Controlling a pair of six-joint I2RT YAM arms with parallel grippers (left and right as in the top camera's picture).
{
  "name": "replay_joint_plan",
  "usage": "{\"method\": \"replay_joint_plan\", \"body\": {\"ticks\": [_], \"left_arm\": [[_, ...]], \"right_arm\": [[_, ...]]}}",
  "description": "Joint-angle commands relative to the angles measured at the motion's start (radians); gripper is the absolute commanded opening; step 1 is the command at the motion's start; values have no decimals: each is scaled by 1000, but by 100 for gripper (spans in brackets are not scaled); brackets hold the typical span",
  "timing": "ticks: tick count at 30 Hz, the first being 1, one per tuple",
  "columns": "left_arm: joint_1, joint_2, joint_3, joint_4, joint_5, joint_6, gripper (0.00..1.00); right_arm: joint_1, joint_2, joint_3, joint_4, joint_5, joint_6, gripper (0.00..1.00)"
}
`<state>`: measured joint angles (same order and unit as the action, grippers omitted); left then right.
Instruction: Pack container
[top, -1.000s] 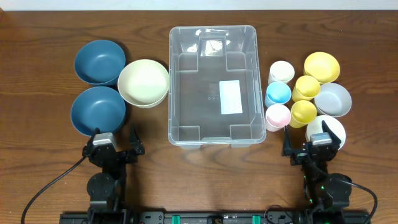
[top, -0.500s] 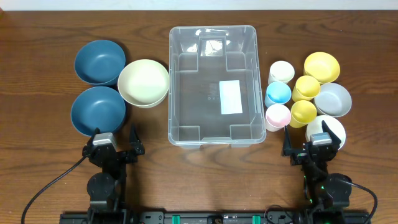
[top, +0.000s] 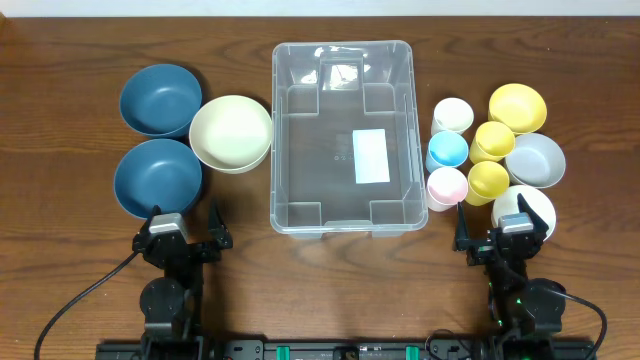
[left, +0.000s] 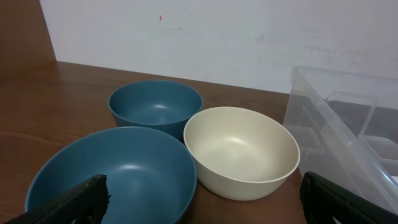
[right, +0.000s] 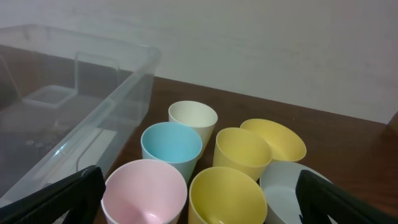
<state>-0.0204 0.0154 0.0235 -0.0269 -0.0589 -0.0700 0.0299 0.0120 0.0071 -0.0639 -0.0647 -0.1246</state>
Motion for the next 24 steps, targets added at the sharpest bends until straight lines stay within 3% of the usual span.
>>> {"method": "replay_joint_plan", "body": {"ticks": [1, 14, 17, 24], "left_arm": [[4, -11, -19, -40, -11, 17, 98], [4, -11, -19, -39, -10, 16, 98], [3, -11, -19, -46, 72, -45, 98], [2, -9, -13, 8, 84, -134, 98]], "right_arm": [[-5, 0, -2, -3, -11, -7, 99], [-5, 0, -2, -3, -11, -7, 99], [-5, 0, -2, -3, -11, -7, 99], [-5, 0, -2, -3, -11, -7, 99]]}}
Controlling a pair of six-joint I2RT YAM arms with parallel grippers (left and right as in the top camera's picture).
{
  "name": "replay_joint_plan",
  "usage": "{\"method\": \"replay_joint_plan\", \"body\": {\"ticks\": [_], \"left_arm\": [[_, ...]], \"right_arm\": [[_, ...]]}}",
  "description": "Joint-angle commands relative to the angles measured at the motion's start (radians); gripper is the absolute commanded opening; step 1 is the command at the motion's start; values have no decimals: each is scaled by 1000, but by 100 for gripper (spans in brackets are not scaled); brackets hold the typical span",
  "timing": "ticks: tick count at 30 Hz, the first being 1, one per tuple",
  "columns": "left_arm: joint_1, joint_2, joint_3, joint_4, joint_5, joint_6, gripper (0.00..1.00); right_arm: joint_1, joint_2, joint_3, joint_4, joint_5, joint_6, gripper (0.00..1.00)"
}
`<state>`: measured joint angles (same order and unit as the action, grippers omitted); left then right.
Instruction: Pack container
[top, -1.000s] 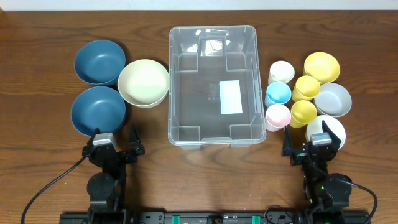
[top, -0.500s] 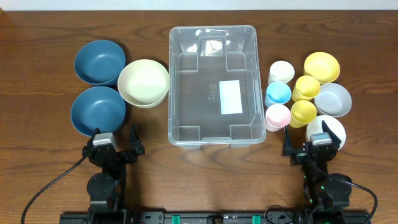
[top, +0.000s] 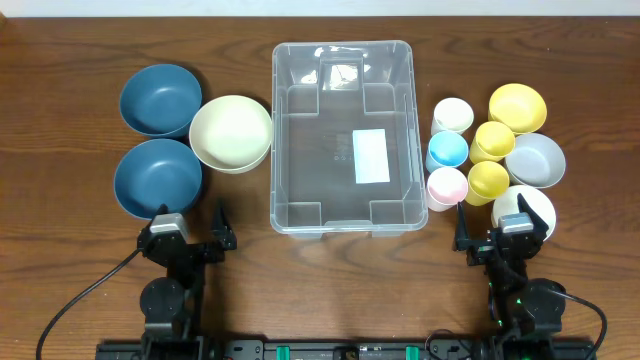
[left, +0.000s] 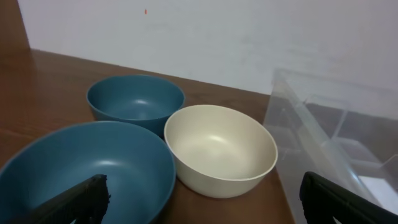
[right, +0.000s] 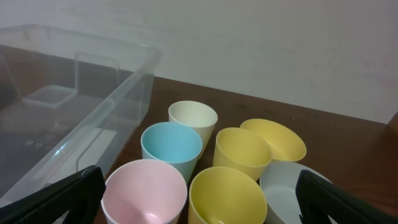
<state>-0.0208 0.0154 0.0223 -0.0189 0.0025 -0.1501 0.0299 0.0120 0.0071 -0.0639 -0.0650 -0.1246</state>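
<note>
A clear plastic container (top: 274, 140) stands empty mid-table, with only a white label on its floor. To its left are two blue bowls (top: 160, 98) (top: 157, 178) and a cream bowl (top: 231, 132). On its right stand white (top: 453, 114), light blue (top: 447, 151), pink (top: 447, 185) and two yellow cups (top: 493, 140), next to yellow (top: 517, 106), grey (top: 535, 159) and white bowls (top: 524, 210). My left gripper (top: 187, 240) is open just before the near blue bowl (left: 81, 162). My right gripper (top: 503, 235) is open before the pink cup (right: 146, 190). Neither holds anything.
Both arm bases sit at the table's near edge. The container's wall (left: 323, 130) rises right of the left gripper and its other side wall (right: 93, 118) left of the right gripper. Bare brown table lies behind the container and bowls.
The left wrist view has swung a little to the right: the bowls sit further left in it and more of the container shows. The right arm and all objects are unchanged.
</note>
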Motion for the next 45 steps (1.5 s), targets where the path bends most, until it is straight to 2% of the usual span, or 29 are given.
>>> {"method": "replay_joint_plan", "body": {"ticks": [1, 5, 9, 14, 19, 23, 30, 33, 36, 41, 45], "left_arm": [[3, -7, -5, -9, 25, -54, 98], [3, 28, 81, -81, 74, -55, 98], [3, 119, 241, -168, 53, -54, 98], [3, 375, 583, -431, -103, -50, 98], [3, 673, 928, -658, -111, -16, 98], [3, 813, 1098, -772, -111, -16, 98], [3, 853, 1127, -808, -147, -18, 98], [34, 863, 1116, -823, -242, -181, 98], [113, 897, 1113, -861, -246, -288, 98], [288, 997, 1111, -905, -143, -310, 98], [425, 1094, 1111, -905, 2, -224, 98]], "right_arm": [[-5, 0, -2, -3, -11, -7, 99], [-5, 0, -2, -3, -11, -7, 99], [-5, 0, -2, -3, -11, -7, 99], [-5, 0, -2, -3, -11, -7, 99], [-5, 0, -2, -3, -11, -7, 99], [-5, 0, -2, -3, -11, -7, 99], [-5, 0, -2, -3, -11, -7, 99], [-5, 0, -2, -3, -11, -7, 99], [-5, 0, -2, -3, -11, -7, 99], [-5, 0, -2, -3, -11, -7, 99], [-5, 0, -2, -3, -11, -7, 99]]}}
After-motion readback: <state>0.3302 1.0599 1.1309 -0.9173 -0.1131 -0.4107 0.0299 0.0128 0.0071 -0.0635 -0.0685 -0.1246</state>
